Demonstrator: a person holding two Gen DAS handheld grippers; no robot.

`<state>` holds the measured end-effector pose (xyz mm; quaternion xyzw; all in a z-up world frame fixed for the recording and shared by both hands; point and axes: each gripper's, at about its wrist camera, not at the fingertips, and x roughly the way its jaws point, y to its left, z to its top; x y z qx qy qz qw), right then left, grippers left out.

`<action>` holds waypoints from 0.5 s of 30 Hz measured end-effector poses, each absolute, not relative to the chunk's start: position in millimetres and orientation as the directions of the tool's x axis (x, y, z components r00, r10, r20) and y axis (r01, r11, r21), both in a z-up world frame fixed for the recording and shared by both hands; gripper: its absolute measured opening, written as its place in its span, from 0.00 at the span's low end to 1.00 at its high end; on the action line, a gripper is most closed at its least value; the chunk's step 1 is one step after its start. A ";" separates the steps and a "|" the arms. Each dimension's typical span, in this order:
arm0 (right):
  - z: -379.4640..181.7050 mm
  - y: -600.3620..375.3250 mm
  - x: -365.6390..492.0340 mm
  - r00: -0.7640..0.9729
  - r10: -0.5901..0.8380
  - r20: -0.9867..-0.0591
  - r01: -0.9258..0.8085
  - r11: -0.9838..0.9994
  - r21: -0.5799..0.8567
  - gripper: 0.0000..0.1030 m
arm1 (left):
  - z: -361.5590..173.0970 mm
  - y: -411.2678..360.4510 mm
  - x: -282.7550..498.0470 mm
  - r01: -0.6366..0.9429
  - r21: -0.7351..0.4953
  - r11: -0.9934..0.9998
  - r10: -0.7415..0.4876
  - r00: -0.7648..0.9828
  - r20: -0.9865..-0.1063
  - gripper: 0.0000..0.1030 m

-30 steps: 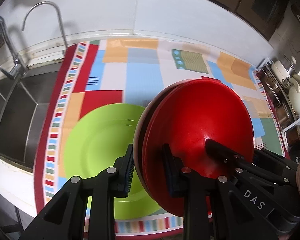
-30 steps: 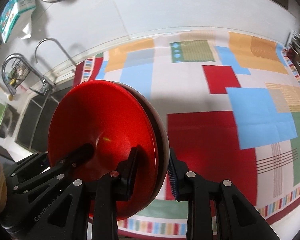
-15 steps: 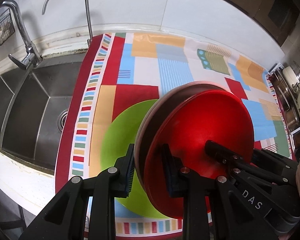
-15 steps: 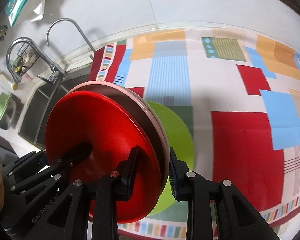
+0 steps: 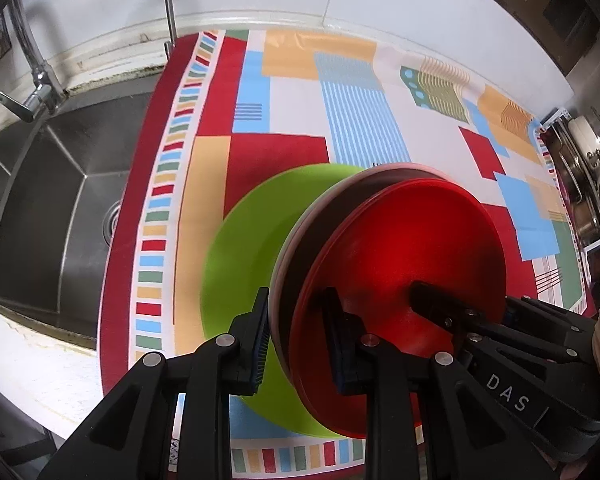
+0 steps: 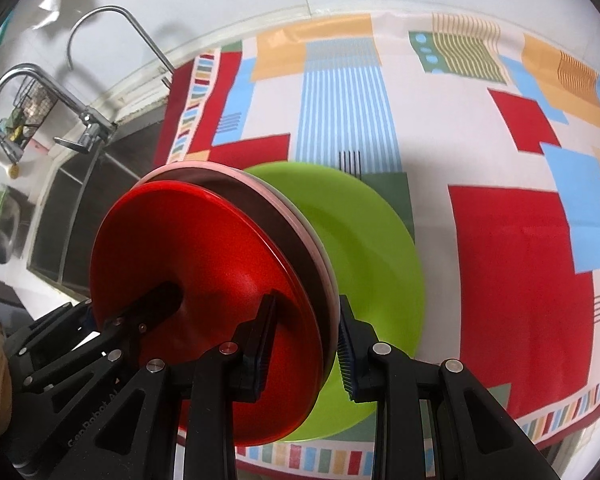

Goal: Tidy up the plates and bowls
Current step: 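Lift the bowl stack with both grippers and carry it over the green plate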

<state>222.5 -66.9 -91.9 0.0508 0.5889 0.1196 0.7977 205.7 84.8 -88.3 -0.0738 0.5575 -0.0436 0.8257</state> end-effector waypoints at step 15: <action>-104.4 -66.1 232.3 0.271 0.226 -0.936 -0.122 0.972 0.199 0.29 | -97.6 90.3 218.3 -0.006 -0.170 0.985 -0.154 0.386 -0.910 0.24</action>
